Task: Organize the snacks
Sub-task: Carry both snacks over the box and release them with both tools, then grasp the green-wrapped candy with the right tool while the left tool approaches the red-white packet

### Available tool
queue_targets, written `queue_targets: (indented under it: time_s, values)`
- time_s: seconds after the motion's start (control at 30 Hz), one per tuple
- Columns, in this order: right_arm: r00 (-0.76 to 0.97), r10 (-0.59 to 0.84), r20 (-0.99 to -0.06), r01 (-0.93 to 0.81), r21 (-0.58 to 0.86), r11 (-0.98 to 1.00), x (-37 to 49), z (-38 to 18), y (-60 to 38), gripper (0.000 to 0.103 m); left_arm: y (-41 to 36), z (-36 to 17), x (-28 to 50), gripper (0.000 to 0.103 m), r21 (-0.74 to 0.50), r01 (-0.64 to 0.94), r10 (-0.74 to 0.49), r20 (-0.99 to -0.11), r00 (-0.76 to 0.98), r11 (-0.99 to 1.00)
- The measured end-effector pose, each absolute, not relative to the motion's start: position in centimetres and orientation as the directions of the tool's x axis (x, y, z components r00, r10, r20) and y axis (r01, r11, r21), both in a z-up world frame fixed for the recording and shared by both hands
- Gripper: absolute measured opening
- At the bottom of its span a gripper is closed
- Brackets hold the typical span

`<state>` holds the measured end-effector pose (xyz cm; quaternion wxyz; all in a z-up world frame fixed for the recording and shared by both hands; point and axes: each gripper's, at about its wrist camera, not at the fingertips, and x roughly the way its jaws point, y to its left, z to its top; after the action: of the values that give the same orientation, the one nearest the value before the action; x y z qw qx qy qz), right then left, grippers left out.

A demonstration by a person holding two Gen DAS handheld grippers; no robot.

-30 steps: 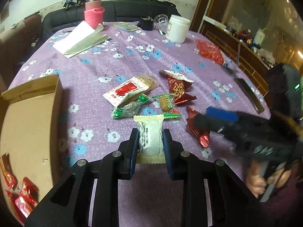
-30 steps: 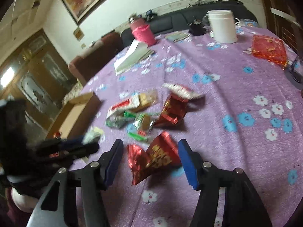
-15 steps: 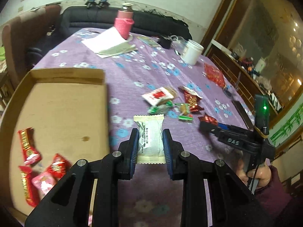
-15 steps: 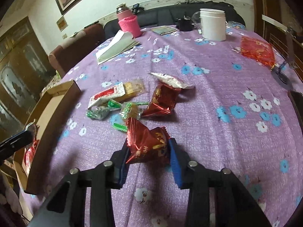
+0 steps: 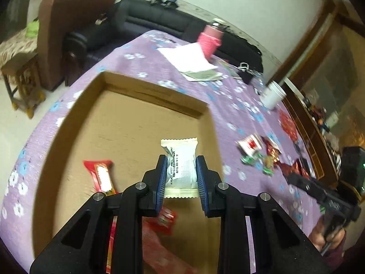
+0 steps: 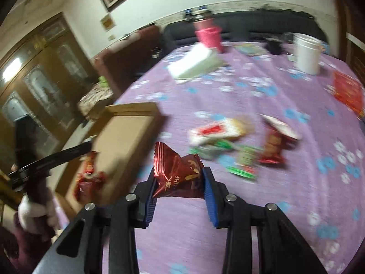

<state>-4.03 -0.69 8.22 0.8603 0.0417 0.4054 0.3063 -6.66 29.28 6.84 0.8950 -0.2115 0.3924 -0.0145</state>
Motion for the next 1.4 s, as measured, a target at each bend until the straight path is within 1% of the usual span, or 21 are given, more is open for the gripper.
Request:
queue_targets:
  time_s: [0.1, 0.27, 0.47, 0.5, 0.53, 0.57, 0.6, 0.63, 0.7, 0.87, 0.93, 0.97, 1.0, 1.13, 1.27, 1.4]
  values:
    - [0.424, 0.601, -0.677, -0.549, 0.336, 0.765, -4.1, 8.5, 3.6, 0.04, 30.9, 6.3, -6.0, 0.025, -0.395, -0.17, -0.184, -0.712, 0.677, 0.903]
    - [0.343, 0.626, -0.7, -0.614, 0.337, 0.714, -3.7, 7.8, 10.4, 0.04, 32.7, 5.5, -5.5, 0.025, -0.419, -0.204, -0.187, -0.72, 0.669, 0.885]
    - [0.289, 0.598, -0.748, -0.637, 0.316, 0.703, -2.9, 5.5, 15.7, 0.04, 34.9, 5.1, -5.9, 0.025, -0.481, -0.218, -0.225, -0.703, 0.674, 0.849]
    - [0.287, 0.593, -0.752, -0.637, 0.313, 0.704, -2.7, 5.2, 16.2, 0.043, 35.0, 5.1, -5.9, 0.033, -0.487, -0.224, -0.227, -0.703, 0.675, 0.844]
    - [0.284, 0.593, -0.753, -0.639, 0.312, 0.703, -2.7, 5.1, 16.5, 0.044, 35.3, 5.1, -6.0, 0.038, -0.5, -0.227, -0.234, -0.699, 0.676, 0.836]
    - [0.285, 0.597, -0.75, -0.646, 0.31, 0.698, -2.8, 4.9, 16.7, 0.044, 35.6, 5.1, -6.3, 0.045, -0.513, -0.229, -0.242, -0.693, 0.679, 0.827]
    - [0.286, 0.598, -0.749, -0.653, 0.305, 0.694, -2.8, 5.0, 17.0, 0.048, 35.8, 5.2, -6.5, 0.046, -0.525, -0.23, -0.247, -0.686, 0.685, 0.819]
    - [0.289, 0.598, -0.747, -0.66, 0.297, 0.69, -3.1, 5.1, 17.0, 0.056, 36.0, 5.4, -6.9, 0.046, -0.532, -0.23, -0.247, -0.678, 0.692, 0.815]
    - [0.307, 0.602, -0.737, -0.663, 0.287, 0.691, -3.1, 5.7, 16.4, 0.06, 36.2, 5.8, -7.5, 0.046, -0.544, -0.233, -0.248, -0.668, 0.701, 0.806]
    - [0.387, 0.615, -0.687, -0.603, 0.316, 0.732, -1.9, 8.1, 11.6, 0.06, 36.1, 7.4, -10.0, 0.046, -0.589, -0.22, -0.268, -0.627, 0.732, 0.778]
    - [0.44, 0.593, -0.674, -0.549, 0.32, 0.772, -0.7, 8.7, 8.4, 0.061, 35.3, 8.4, -11.1, 0.051, -0.598, -0.198, -0.274, -0.604, 0.748, 0.777]
    - [0.466, 0.575, -0.672, -0.512, 0.325, 0.795, 0.1, 8.8, 6.4, 0.061, 34.8, 8.8, -11.6, 0.055, -0.601, -0.186, -0.278, -0.593, 0.755, 0.777]
    - [0.49, 0.551, -0.675, -0.471, 0.327, 0.819, 0.9, 8.8, 4.6, 0.061, 34.2, 9.1, -12.0, 0.057, -0.604, -0.172, -0.283, -0.582, 0.762, 0.778]
    - [0.541, 0.463, -0.702, -0.339, 0.322, 0.884, 3.4, 8.0, -0.7, 0.061, 31.2, 9.9, -12.8, 0.057, -0.611, -0.112, -0.323, -0.555, 0.766, 0.783]
    - [0.542, 0.387, -0.746, -0.329, 0.235, 0.915, 5.5, 6.6, 0.2, 0.061, 27.6, 9.9, -12.7, 0.057, -0.623, -0.06, -0.385, -0.554, 0.739, 0.78]
    - [0.554, 0.294, -0.779, -0.32, 0.127, 0.939, 7.5, 5.0, 2.8, 0.061, 24.8, 9.9, -12.8, 0.057, -0.609, -0.027, -0.414, -0.57, 0.71, 0.793]
